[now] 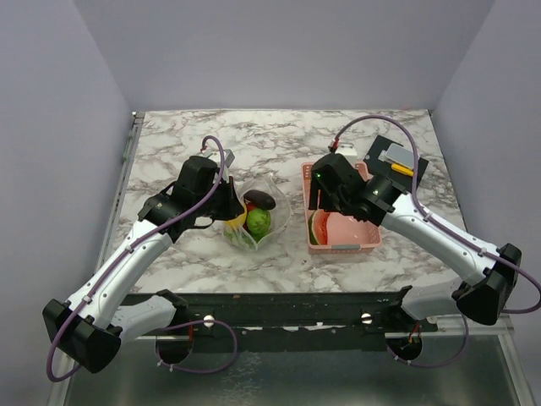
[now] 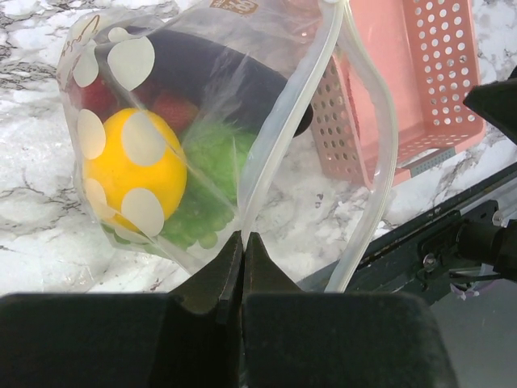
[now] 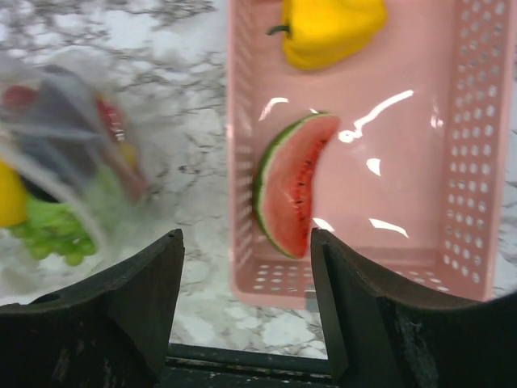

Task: Place the food in the zip-top bag and seal the zipper
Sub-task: Place the fake vegetable in the zipper food storage bag, then pick up the fake vegetable from the bin.

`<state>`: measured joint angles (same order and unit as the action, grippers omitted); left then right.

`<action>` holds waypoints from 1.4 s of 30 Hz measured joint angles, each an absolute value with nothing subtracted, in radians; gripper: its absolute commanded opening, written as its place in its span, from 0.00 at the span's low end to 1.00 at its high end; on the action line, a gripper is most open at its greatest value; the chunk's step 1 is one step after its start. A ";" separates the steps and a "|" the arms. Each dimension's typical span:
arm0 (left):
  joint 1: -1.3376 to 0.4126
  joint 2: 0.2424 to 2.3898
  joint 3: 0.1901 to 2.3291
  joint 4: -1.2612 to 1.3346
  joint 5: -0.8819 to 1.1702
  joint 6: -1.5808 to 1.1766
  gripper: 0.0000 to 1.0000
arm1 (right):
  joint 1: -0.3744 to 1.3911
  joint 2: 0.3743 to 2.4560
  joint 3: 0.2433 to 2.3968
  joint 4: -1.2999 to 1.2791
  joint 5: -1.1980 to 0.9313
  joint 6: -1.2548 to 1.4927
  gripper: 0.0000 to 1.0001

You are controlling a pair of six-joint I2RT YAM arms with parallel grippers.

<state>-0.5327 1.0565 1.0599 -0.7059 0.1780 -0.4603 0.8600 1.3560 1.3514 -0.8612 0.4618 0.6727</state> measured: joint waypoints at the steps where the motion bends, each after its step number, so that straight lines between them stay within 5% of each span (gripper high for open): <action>1: -0.533 1.056 1.060 -0.706 0.173 -0.460 0.00 | 0.836 1.347 1.324 -0.861 0.458 0.672 0.69; 13: -0.532 1.054 1.059 -0.706 0.147 -0.460 0.00 | 0.622 1.456 1.240 -0.778 0.401 0.578 0.78; 31: -0.533 1.054 1.058 -0.709 0.144 -0.458 0.00 | 0.465 1.870 1.538 -0.657 0.332 0.461 0.99; 42: -0.532 1.062 1.058 -0.714 0.141 -0.448 0.00 | 0.395 1.970 1.538 -0.598 0.262 0.425 1.00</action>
<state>-0.5323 1.0622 1.0584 -0.7139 0.1410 -0.4480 0.3954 1.9697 1.5383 -0.5983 0.2615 0.4252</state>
